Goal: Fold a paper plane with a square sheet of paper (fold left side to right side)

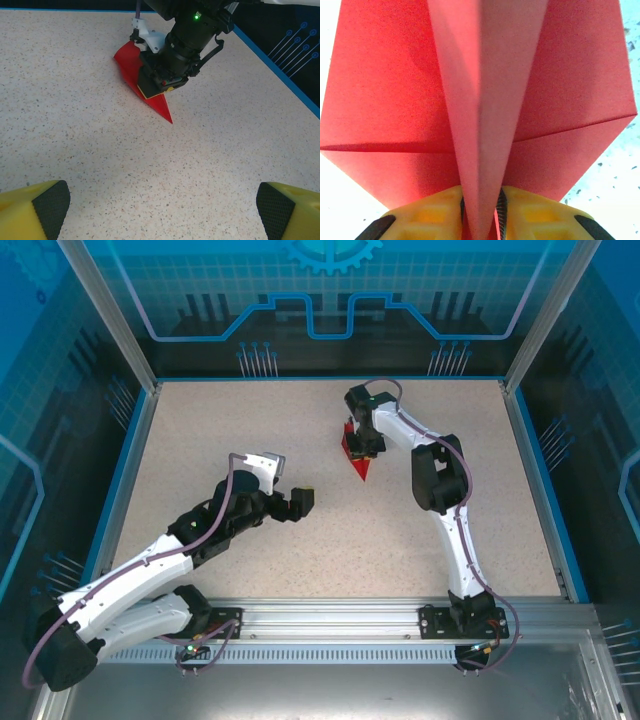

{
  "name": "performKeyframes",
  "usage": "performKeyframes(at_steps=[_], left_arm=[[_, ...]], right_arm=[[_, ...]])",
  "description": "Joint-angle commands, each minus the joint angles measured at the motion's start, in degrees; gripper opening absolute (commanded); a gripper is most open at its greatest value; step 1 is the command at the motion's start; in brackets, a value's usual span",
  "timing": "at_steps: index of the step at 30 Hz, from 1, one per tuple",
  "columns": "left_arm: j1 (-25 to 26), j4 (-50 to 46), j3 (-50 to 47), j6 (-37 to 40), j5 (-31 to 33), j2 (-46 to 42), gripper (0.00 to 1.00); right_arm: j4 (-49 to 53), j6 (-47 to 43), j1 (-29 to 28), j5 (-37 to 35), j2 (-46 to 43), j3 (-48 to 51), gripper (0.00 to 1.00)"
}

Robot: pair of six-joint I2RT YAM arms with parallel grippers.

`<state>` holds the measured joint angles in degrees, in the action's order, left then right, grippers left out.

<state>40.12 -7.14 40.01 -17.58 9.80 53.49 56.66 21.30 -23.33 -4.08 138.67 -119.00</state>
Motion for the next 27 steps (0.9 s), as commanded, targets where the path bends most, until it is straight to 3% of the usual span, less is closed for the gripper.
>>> performKeyframes(at_steps=[1, 7, 14, 22, 27], left_arm=[[-0.2, 0.8, -0.7, 1.2, 2.5, -0.2, 0.99], [-0.7, -0.3, 0.0, 0.5, 3.2, 0.8, 0.99], [-3.8, 0.2, -0.1, -2.0, 1.7, 1.2, 0.99], [-10.3, 1.9, -2.1, -1.3, 3.4, -1.6, 0.99], [-12.8, 4.1, -4.4, 1.4, 15.1, -3.4, 0.99]], right_arm=[[2.8, -0.8, -0.7, -0.4, -2.3, -0.9, 0.26], [2.3, 0.9, -1.2, -1.0, -5.1, 1.6, 0.31], [0.5, 2.9, -2.1, -2.3, -14.8, 7.7, 0.36], [-9.4, -2.9, -0.3, -7.8, -39.5, 27.6, 0.58], [-21.0, -6.8, 4.7, -9.0, -56.4, 45.3, 0.72]])
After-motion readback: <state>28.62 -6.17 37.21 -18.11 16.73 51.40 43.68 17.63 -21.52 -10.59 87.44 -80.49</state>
